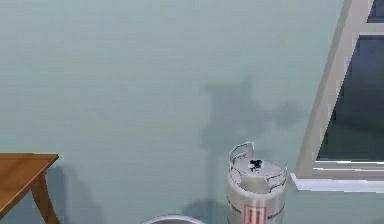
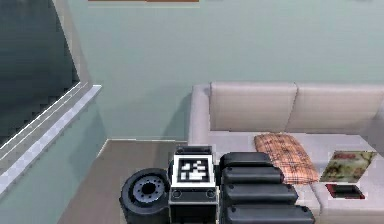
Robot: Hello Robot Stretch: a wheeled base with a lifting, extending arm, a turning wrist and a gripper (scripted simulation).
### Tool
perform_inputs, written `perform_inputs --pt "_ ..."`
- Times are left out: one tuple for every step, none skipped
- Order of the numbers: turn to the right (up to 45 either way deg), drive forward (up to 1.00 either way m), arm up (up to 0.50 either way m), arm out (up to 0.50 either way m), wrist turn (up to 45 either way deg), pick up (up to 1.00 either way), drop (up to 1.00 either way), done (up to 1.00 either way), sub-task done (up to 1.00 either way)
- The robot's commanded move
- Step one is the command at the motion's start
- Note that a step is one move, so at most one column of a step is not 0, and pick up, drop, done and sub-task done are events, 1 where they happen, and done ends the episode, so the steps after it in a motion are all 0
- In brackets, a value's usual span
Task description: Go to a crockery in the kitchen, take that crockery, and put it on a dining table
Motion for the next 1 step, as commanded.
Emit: perform_inputs --pt "6.0 0.00 0.00 0.00 0.0 0.00 0.00 0.00 0.00"
